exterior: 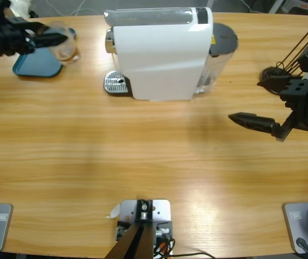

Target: Pour coffee

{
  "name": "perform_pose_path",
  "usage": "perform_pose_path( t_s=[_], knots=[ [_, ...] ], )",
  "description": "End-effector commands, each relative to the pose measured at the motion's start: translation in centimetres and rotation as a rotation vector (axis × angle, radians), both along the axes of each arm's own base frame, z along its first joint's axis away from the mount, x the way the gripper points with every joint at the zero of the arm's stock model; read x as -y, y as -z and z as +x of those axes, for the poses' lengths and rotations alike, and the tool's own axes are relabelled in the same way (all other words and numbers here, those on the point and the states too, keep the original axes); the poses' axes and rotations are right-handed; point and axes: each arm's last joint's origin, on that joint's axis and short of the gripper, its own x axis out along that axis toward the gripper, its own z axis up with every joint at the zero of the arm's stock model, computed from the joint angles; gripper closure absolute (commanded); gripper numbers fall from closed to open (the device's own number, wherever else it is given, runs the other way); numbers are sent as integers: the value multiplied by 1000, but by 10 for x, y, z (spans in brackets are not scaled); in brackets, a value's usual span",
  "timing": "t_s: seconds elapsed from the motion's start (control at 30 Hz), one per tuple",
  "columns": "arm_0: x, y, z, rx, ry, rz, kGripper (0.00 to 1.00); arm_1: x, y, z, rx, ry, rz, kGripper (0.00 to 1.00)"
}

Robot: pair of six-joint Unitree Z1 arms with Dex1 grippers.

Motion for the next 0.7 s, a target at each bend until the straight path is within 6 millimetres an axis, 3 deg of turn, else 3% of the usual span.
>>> perform_pose_path(
  t_s=[0.03,0.17,0.33,0.47,0.7],
  knots=[
    [-50,14,16,-65,-293,-27,1000,-1,11,1,-29,9,-23,0],
    [-69,26,43,-89,-426,-7,1000,1,10,-1,-24,12,-22,0],
    [-74,47,69,-137,-479,5,1000,1,11,0,-29,14,-29,0],
    [-74,62,79,-182,-498,-17,1000,-2,13,2,-39,10,-35,0],
    [-72,62,91,-236,-507,-2,1000,-4,16,5,-48,10,-44,0]
  ],
)
